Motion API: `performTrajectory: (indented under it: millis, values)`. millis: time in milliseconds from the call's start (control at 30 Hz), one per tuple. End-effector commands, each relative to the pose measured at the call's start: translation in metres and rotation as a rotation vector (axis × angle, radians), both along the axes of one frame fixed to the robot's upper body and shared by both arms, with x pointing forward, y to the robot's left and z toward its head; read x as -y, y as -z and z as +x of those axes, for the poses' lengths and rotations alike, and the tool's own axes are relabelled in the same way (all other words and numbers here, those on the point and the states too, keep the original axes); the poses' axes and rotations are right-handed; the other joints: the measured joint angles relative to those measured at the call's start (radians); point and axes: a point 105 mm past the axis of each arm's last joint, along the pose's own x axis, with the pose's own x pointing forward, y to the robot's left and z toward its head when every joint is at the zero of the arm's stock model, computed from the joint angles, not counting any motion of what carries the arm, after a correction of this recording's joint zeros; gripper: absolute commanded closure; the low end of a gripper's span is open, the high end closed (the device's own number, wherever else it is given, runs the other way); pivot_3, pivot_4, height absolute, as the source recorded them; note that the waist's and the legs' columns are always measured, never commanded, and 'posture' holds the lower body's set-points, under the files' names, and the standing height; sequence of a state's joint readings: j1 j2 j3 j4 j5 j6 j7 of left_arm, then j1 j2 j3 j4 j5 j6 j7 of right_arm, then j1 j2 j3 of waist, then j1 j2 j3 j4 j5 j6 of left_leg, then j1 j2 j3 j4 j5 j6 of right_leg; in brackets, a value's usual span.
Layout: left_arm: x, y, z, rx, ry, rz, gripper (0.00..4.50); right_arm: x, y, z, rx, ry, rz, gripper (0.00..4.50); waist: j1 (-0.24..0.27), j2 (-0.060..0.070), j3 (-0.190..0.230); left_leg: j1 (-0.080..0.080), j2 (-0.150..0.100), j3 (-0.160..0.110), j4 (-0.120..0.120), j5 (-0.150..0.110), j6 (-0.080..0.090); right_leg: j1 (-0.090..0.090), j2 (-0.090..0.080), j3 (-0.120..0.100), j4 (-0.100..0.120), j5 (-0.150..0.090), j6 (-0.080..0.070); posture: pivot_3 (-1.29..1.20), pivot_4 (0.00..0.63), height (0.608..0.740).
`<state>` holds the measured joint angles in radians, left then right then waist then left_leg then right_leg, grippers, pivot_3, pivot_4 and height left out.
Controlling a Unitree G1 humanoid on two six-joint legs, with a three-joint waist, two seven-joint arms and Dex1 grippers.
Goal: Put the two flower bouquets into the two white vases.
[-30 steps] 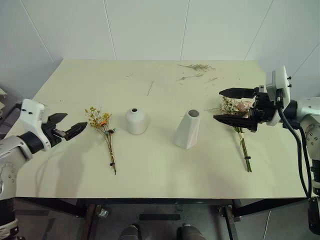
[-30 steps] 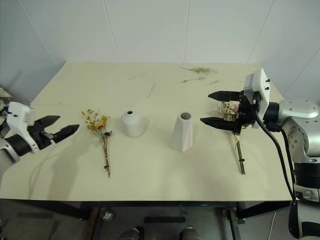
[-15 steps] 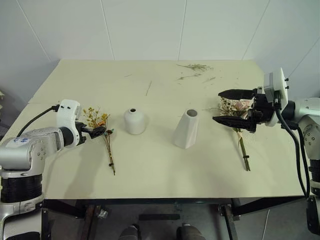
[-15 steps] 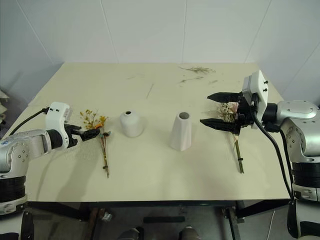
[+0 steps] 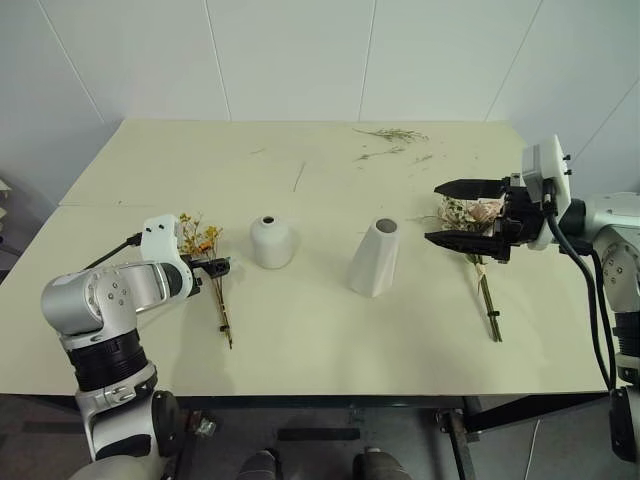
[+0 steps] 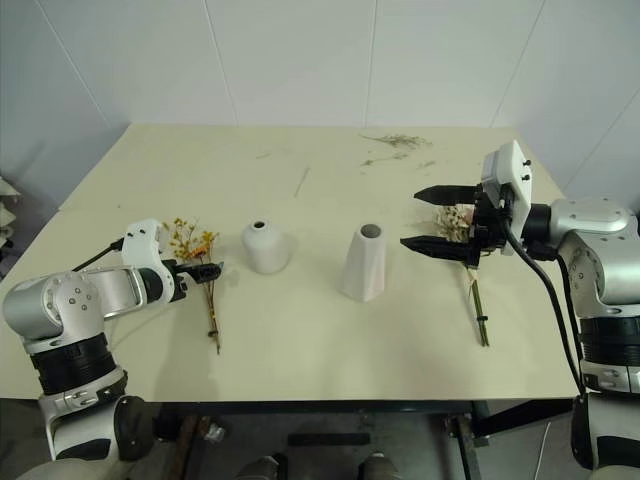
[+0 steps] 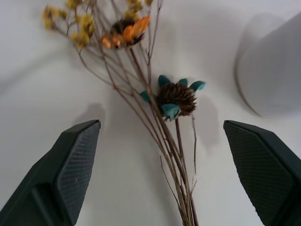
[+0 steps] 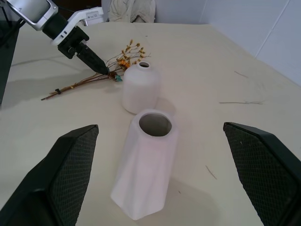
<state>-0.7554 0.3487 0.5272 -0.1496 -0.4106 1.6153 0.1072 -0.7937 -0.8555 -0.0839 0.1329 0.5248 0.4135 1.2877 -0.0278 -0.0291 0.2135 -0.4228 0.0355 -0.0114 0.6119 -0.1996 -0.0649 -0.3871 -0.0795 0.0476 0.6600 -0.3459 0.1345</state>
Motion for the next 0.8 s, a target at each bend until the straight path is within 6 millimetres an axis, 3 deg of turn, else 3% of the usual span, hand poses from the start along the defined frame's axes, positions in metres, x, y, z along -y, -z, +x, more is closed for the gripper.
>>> performTrajectory:
  millis: [33,367,800]
  values:
    - [0.000,-0.012,0.002,0.042,-0.033,-0.014,0.02,0.000,-0.013,-0.001,0.060,-0.011,-0.004,0.00,0.001,0.000,0.000,0.000,0.000,0.000,0.000,0.000,0.000,0.000,0.000,0.000,0.000,0.000,0.000,0.00,0.150,0.740]
    - [0.014,-0.005,-0.010,0.001,0.054,-0.019,0.02,0.001,-0.010,0.001,0.055,-0.014,-0.010,0.00,0.000,0.000,0.000,0.000,0.000,0.000,0.000,-0.002,-0.003,0.001,0.000,0.001,-0.002,0.000,0.001,0.00,0.150,0.740]
    - [0.021,0.006,-0.045,-0.164,0.098,-0.042,0.02,0.002,-0.008,0.002,0.054,-0.016,-0.012,0.00,0.000,-0.001,0.000,0.001,0.001,0.000,0.002,-0.003,-0.004,0.002,0.000,0.003,-0.002,0.001,0.001,0.00,0.150,0.740]
